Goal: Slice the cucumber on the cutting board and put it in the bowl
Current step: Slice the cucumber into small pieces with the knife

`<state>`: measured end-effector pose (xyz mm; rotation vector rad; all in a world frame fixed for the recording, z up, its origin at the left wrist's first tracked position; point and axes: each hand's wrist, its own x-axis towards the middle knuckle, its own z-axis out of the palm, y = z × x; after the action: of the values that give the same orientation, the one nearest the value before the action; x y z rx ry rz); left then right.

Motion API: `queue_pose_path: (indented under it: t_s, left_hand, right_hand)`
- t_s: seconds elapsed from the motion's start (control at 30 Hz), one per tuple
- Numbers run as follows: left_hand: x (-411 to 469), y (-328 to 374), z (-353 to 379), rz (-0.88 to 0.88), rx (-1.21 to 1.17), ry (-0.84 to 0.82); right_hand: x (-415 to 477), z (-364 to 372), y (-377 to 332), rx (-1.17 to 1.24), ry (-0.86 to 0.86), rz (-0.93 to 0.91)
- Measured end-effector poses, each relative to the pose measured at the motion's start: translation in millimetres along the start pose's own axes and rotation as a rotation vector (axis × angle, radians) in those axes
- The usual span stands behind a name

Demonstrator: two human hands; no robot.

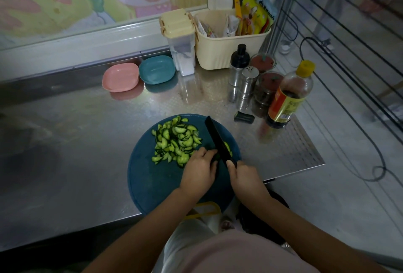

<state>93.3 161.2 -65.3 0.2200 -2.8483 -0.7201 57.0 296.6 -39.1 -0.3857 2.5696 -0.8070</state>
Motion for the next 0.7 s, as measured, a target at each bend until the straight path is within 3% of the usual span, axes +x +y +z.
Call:
queue_pose_path:
  t_s: [0.47,0.7]
  left_hand:
    - [1,-2,2,-0.004,-0.026,0.033]
    - [0,-1,2,0.010,-0.018,0.038]
  right_hand:
    - [-11,-7,4,0.062,-0.060,0.001]
    - [-12,4,-1,0.058,0.023,0.016]
